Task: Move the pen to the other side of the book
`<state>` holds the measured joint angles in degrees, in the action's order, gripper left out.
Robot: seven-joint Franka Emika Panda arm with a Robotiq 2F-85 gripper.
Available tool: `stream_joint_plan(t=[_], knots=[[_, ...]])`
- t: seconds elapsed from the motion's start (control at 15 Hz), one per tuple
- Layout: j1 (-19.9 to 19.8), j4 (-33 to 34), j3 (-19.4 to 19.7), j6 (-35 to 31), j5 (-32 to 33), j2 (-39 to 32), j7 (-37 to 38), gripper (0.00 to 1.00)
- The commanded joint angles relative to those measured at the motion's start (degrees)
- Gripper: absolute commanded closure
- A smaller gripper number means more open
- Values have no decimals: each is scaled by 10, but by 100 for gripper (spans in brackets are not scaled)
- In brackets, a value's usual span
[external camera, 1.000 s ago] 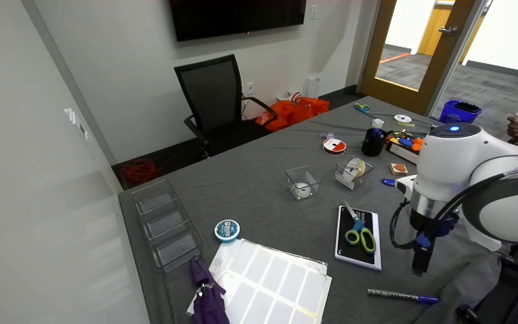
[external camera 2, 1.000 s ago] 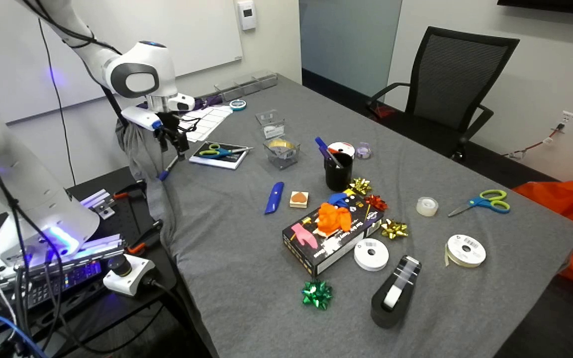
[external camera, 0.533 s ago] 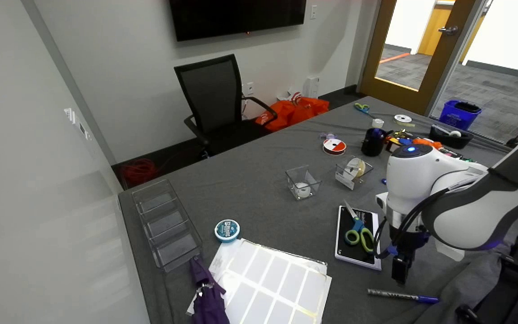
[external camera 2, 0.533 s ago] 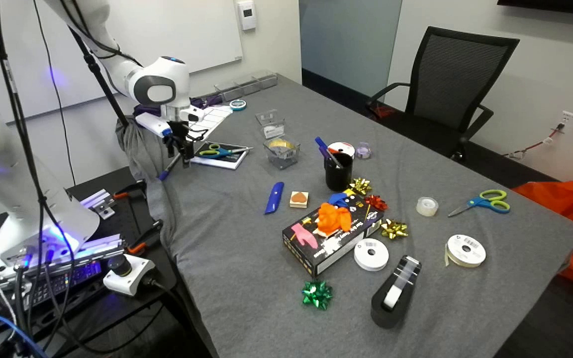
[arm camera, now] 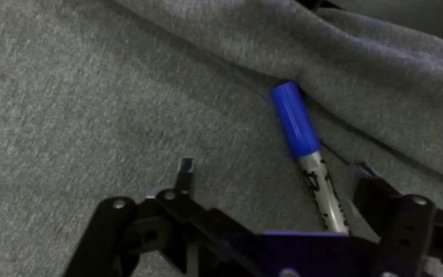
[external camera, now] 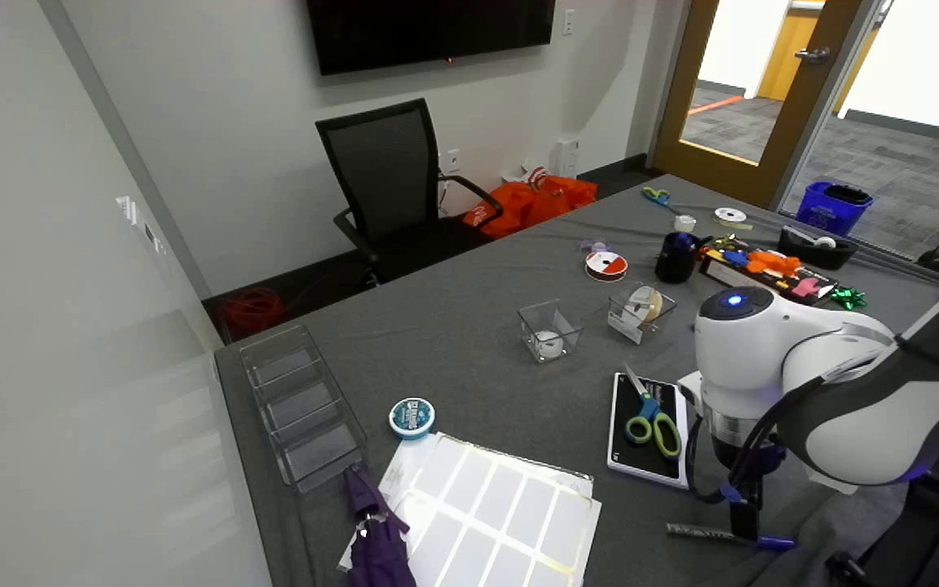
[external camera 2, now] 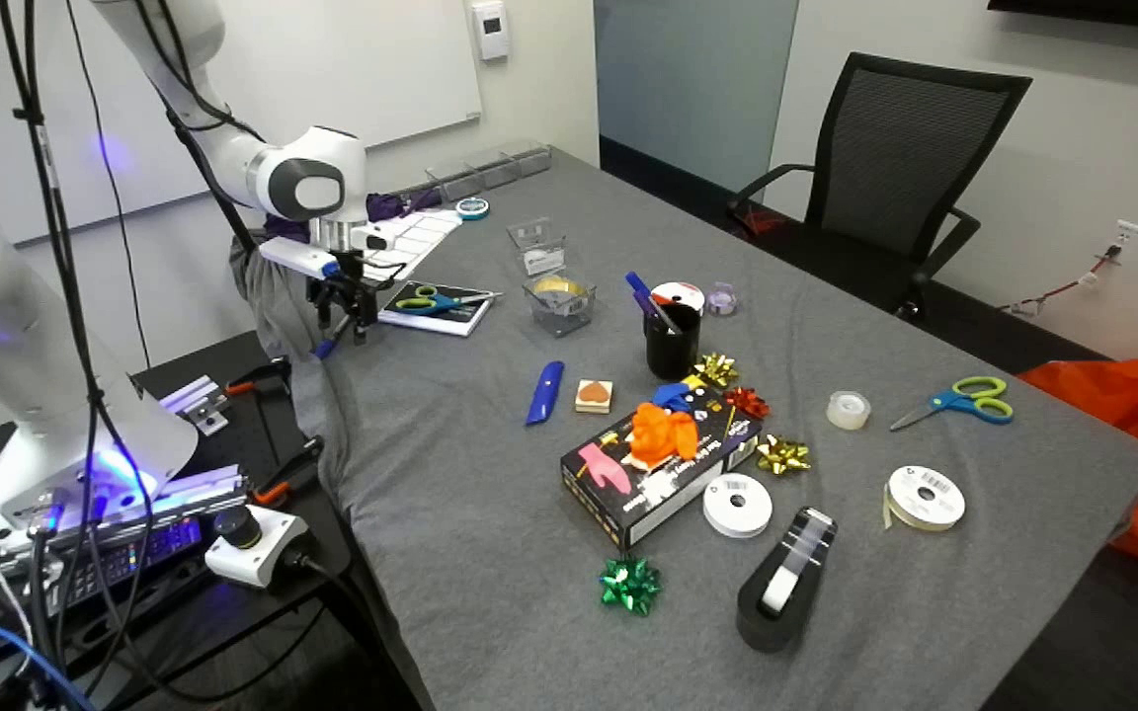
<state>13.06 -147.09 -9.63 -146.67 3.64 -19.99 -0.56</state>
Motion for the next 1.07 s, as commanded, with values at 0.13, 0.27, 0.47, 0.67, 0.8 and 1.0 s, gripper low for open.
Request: stream_joint_plan(t=[0.13,0.27,0.47,0.67,0.8,1.0], knots=[[24,-2,2,0,37,-11,28,25],[32,-1,4,0,46,-13,41,33],[37,0,6,1,54,-15,55,55],[39,-1,7,1,57,-20,62,75],[39,-1,7,1,59,-20,63,89],[31,-7,0,6,48,-7,53,96]])
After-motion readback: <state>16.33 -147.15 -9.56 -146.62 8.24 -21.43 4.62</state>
